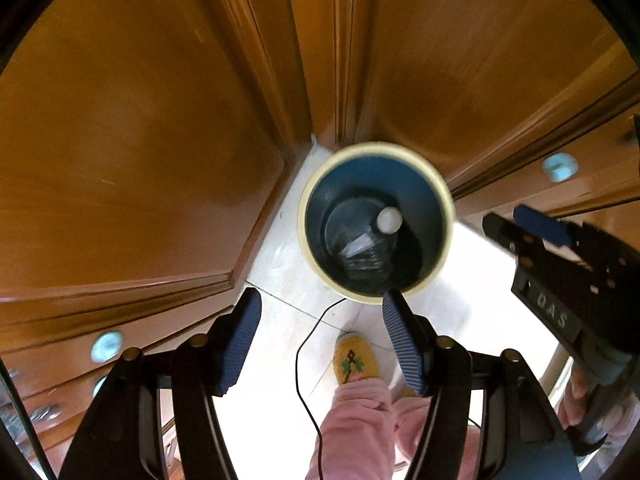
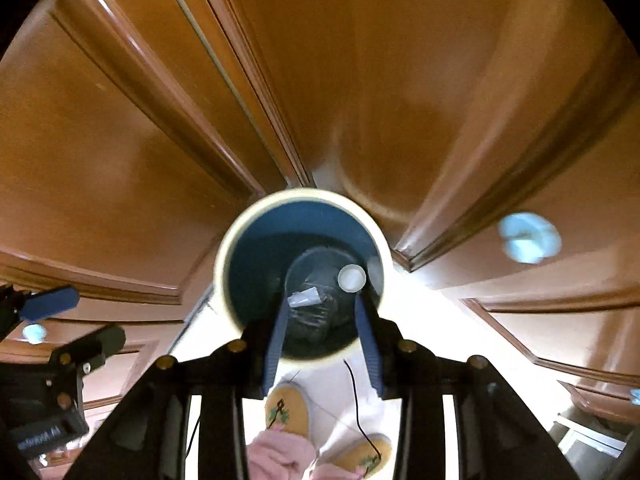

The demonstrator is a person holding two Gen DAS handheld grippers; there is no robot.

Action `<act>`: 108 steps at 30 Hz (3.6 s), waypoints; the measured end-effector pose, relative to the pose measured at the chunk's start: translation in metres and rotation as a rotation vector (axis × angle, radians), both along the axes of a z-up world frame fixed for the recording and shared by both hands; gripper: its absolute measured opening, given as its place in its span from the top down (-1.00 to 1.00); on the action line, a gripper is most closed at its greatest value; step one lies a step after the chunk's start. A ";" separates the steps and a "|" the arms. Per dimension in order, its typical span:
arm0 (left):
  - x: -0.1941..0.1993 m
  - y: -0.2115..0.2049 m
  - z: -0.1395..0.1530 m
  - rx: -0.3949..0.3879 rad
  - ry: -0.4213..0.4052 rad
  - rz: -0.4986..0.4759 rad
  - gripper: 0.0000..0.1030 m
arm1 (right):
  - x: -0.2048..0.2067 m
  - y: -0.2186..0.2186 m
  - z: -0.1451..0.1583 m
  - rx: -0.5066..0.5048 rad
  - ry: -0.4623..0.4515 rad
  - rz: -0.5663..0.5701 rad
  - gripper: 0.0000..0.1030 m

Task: Collect trash
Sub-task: 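Open both tools to drop the tray and cup into the bin, then raise both tools back toward the counter trash, then grasp the plastic bag with the left tool while the right tool grasps the juice carton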

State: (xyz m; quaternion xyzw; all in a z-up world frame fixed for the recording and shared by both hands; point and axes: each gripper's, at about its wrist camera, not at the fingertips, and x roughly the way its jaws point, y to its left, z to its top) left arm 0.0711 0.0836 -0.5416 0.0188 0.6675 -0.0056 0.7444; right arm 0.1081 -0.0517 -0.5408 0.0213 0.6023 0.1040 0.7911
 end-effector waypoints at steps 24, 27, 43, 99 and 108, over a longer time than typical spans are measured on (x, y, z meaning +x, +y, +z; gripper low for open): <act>-0.039 -0.081 0.417 -0.085 -0.546 -0.130 -0.38 | -0.094 -0.133 0.423 0.148 -0.451 -0.168 0.25; -0.045 -0.094 0.451 -0.080 -0.603 -0.148 -0.38 | -0.100 -0.145 0.447 0.182 -0.455 -0.171 0.24; 0.005 -0.101 0.510 -0.167 -0.710 -0.238 -0.38 | -0.065 -0.176 0.488 0.327 -0.415 -0.342 -0.11; 0.312 -0.164 0.315 -0.398 -0.349 -0.149 -0.38 | 0.160 -0.215 0.284 0.681 -0.033 -0.822 -0.12; 0.315 -0.168 0.307 -0.440 -0.316 -0.114 0.50 | 0.162 -0.208 0.293 0.568 -0.043 -0.781 0.03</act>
